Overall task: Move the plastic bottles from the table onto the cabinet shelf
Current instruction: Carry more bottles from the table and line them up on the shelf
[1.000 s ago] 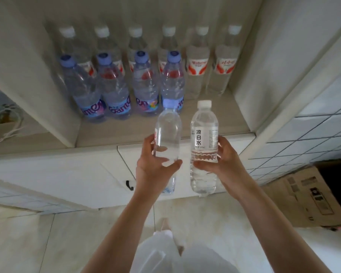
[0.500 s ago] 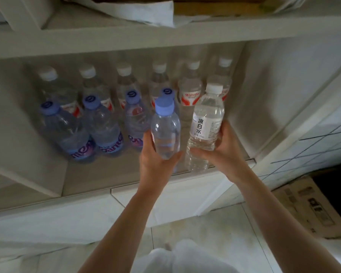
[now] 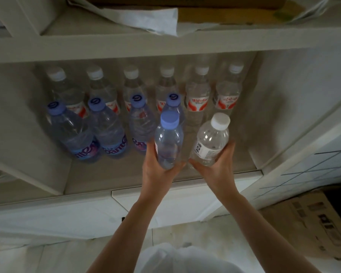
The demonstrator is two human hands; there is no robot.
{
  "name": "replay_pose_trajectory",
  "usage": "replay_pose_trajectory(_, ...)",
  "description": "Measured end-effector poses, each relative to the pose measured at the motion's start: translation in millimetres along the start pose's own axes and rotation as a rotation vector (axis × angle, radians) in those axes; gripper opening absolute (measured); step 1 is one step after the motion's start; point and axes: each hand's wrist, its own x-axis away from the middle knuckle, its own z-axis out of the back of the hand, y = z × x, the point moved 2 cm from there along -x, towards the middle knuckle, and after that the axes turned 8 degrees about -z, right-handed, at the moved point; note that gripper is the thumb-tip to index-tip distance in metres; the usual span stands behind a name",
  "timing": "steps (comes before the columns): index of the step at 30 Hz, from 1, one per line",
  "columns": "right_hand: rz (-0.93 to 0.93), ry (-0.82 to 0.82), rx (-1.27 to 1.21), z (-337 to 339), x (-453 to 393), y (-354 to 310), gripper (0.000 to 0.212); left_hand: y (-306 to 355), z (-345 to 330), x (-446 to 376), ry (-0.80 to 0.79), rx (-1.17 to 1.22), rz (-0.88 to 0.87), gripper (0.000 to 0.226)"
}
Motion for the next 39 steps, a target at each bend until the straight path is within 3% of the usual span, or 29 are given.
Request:
replay_pose_trajectory(5, -0.002, -0.080, 0.000, 2, -4, 3, 0.081, -17, 10, 8, -0.066, -0.080, 0.016, 0.074)
replay_pose_trajectory(10, -0.067, -0.204, 0.003, 10, -3, 12, 0.083, -21, 6, 16, -0.003, -0.135, 0.035, 0.071)
replay_pose_trajectory(24, -0.109, 0.080, 0.146, 72, -46, 31, 0.087, 9, -91, 8, 0.114, -0.128, 0.016, 0.067)
replay_pose_trajectory(31, -0.046, 0.115, 0.199, 67, -68, 32, 0.088, 10, -118, -14, 0.234, -0.149, 0.054, 0.076)
replay_pose_trajectory(39, -0.056, 0.065, 0.203, 53, -81, 25, 0.083, 0, -128, -24, 0.222, -0.213, 0.037, 0.082)
